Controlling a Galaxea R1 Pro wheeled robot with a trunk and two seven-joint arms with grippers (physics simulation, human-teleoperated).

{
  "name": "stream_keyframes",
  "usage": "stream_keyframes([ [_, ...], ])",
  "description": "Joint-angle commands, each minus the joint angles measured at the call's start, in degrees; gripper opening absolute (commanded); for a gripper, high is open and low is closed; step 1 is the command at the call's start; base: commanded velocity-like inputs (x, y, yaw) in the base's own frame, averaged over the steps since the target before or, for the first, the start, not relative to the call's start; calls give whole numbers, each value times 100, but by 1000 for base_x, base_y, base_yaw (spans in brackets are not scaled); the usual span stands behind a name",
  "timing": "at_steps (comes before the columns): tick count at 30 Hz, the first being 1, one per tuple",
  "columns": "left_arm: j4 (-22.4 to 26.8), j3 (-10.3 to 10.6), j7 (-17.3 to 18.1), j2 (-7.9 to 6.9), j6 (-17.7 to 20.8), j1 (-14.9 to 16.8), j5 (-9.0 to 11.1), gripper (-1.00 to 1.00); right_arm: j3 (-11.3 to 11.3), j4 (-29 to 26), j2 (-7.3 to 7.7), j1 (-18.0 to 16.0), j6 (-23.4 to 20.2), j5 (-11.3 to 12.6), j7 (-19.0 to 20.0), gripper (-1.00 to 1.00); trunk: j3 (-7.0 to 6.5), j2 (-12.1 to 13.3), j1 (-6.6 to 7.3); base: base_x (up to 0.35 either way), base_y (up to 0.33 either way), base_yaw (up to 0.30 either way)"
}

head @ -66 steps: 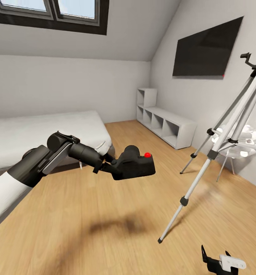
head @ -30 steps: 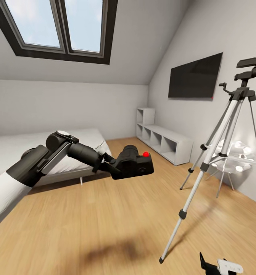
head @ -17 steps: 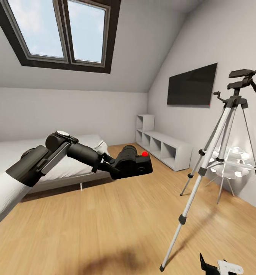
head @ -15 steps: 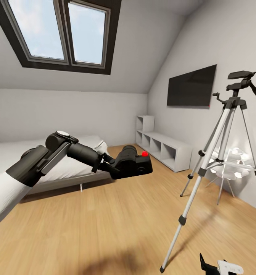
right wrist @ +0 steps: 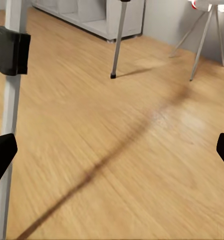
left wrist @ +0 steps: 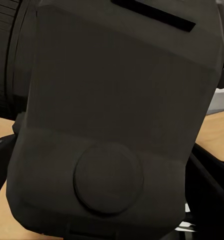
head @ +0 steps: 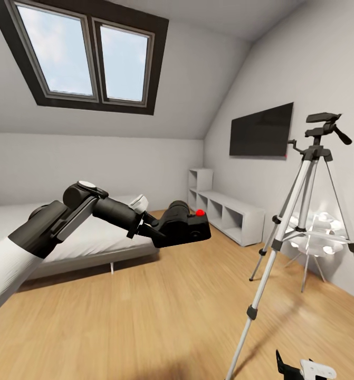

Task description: Attach the digital camera to the camera tripod in the bedroom.

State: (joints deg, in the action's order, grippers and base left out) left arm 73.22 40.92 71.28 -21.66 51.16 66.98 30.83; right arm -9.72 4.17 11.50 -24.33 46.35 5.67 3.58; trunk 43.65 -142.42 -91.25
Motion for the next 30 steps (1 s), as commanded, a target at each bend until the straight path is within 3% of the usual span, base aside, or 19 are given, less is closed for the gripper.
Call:
stream_keyframes([
  [1,0,13,-6,-5,43,8,37,-100,5,23,1,-10,32,57,38,100,-11,38,24,0,0,0],
  [30,0,13,-2,-5,43,8,37,-100,5,23,-8,-10,32,57,38,100,-532,1201,661,0,0,0],
])
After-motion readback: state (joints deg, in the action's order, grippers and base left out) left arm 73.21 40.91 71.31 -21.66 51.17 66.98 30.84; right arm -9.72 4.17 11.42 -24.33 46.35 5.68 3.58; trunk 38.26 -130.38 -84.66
